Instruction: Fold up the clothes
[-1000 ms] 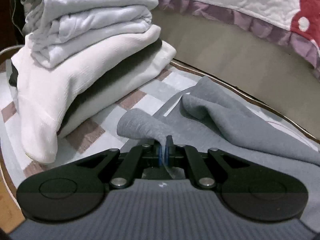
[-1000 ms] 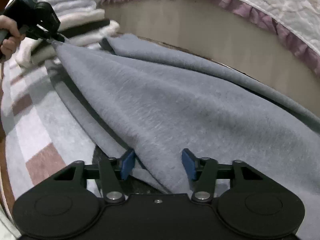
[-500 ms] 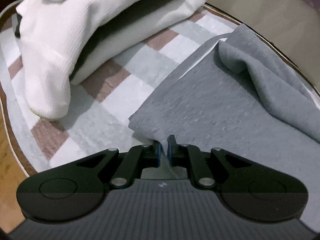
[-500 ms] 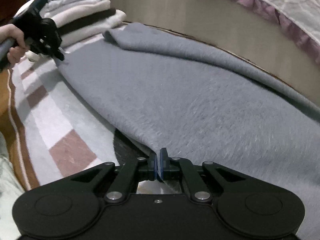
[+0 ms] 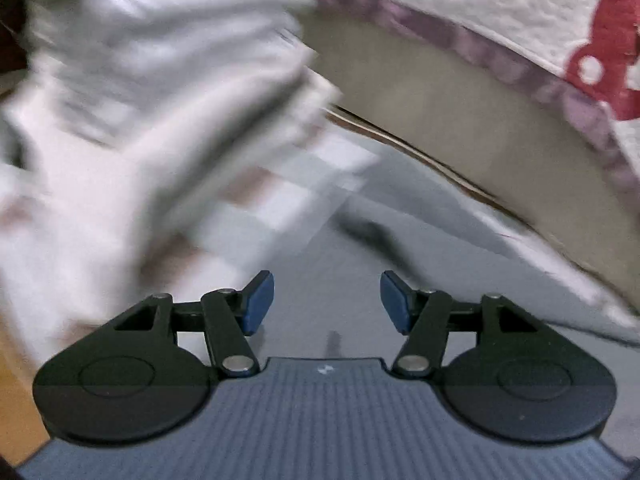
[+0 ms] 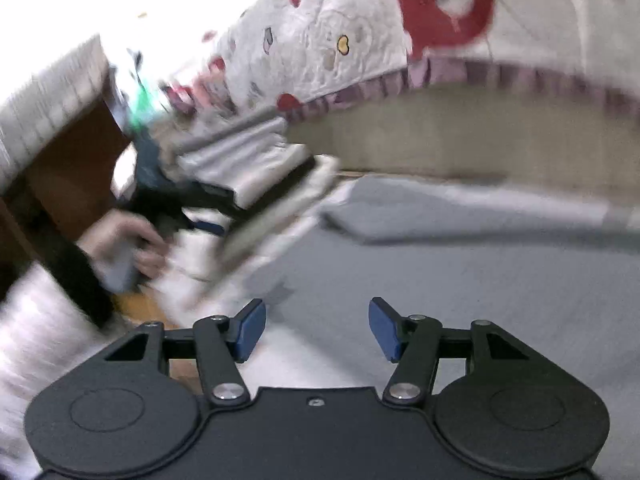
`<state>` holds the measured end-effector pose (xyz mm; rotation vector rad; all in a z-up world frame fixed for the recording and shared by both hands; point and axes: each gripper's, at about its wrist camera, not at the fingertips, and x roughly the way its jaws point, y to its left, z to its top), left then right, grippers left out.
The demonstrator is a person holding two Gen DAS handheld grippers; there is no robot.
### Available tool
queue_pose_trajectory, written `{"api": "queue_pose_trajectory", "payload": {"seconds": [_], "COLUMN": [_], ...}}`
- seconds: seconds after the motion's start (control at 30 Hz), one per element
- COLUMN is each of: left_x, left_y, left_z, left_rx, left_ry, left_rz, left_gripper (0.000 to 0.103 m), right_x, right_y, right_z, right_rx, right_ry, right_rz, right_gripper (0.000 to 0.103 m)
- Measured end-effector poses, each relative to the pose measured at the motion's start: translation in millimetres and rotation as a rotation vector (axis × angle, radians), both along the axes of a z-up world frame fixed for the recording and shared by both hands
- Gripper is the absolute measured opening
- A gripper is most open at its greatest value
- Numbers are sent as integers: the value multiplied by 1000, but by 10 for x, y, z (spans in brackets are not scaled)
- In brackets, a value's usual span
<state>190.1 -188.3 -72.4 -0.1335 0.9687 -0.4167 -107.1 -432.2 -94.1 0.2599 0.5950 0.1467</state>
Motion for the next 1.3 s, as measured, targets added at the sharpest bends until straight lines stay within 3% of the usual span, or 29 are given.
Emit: {"api": "queue_pose_trajectory", "payload": {"seconds": [0.13,0.23,0.4,0.47,0.57,0.7,0.77,0.83,0.93,1.0,1.1,1.2,1.3], "left_x": [298,509,682,741,829,940,953,936,880,827,735,684,709], "left_y": [-394,-600,-699,-696,-673,-634,-591,-595,-658,-715,-773,-853,-951], "left_z": [-393,-527,-681,-729,-793,-869,-838,-782,-713,-693,-644,-618,-693], "left_rx": [-76,-106,-80,-87,-110,-143,-156,-134,-103,-106,-126,-139,-119], "left_ry": [167,185,176,174,172,173,165,120,62,32,-30,-63,-44], "left_rz": [-102,-148,-90,-67,-35,8,22,20,9,-10,-39,-70,-83], "left_gripper": [56,59,61,61,64,67,67,67,67,67,67,67,67], "right_x": [601,1093,1749,2014,2427,2725,2693,2566,2299,2143,1847,1638,1463], "right_y": [165,236,-64,-403,-1032,-1814,-2019,-2062,-1927,-1874,-1673,-1418,-1406], "right_z": [-83,-165,-338,-324,-322,-557,-723,-856,-918,-944,-918,-925,-901], "right_rx": [-257,-455,-624,-550,-308,-15,76,134,98,81,-21,-200,-188], "right_ry": [76,128,239,279,347,483,582,674,701,674,554,430,368], "right_rz": [52,130,165,121,25,-176,-199,-131,26,59,92,142,207], "right_gripper": [51,49,53,55,56,62,62,61,61,61,61,63,67]}}
